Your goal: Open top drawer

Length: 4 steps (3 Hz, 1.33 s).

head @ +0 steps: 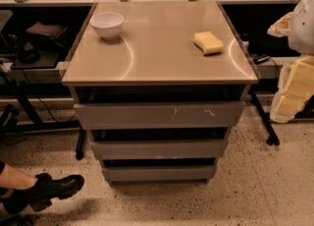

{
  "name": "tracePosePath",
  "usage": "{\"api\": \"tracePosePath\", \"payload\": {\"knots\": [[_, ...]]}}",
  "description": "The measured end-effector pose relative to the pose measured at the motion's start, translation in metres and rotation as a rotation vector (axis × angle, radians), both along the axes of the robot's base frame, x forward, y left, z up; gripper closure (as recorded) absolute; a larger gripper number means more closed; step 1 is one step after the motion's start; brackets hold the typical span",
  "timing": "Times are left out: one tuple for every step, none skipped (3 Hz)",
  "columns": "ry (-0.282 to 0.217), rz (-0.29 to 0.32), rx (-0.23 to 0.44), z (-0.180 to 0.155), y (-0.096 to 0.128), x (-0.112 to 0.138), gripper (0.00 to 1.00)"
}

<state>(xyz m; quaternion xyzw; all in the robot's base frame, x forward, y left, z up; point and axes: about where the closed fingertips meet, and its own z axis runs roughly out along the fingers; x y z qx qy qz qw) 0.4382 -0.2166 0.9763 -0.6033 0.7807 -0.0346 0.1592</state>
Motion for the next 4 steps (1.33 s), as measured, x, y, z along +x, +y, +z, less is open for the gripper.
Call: {"api": "tracePosePath", "payload": {"knots": [[0.0,0.0,0.0,0.0,0.0,0.0,0.0],[0.011,0.01,0.029,-0.009,0.009,0.001,0.0],[0.026,-0.009,0.093,-0.044,0.045,0.003,0.0],[-0.016,-0.021,0.065,-0.086,0.108,0.007,0.0]]}}
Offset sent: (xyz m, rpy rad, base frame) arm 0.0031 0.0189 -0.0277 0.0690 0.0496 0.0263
